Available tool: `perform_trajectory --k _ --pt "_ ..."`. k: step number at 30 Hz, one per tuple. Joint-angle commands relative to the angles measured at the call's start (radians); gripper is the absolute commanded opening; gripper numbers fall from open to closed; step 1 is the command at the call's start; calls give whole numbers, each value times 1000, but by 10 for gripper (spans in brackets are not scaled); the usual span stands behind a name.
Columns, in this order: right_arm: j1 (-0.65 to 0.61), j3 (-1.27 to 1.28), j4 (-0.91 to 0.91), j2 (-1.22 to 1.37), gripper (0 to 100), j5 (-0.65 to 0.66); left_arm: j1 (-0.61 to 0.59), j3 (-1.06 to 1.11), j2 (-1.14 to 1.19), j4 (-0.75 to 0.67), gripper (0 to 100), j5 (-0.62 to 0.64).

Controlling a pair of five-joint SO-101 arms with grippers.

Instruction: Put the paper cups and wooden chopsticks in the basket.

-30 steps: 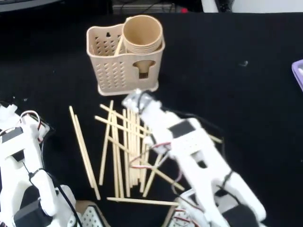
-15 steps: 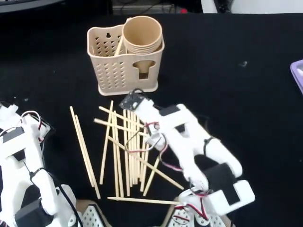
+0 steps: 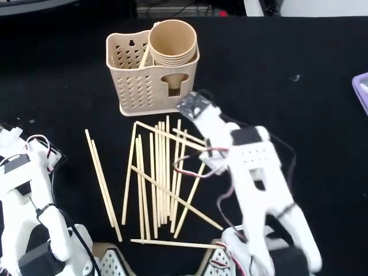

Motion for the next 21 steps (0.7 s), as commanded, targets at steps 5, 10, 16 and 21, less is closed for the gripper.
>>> perform_trajectory --k 5,10,16,21 --pt "324 211 -40 -174 11 261 8 -8 -32 -14 159 0" --pt "422 380 -272 -137 11 295 8 -10 -32 -14 159 0" --pt "295 298 -250 -61 149 166 8 -8 -32 -14 159 0" --pt "163 160 -247 53 229 71 8 -8 -32 -14 159 0"
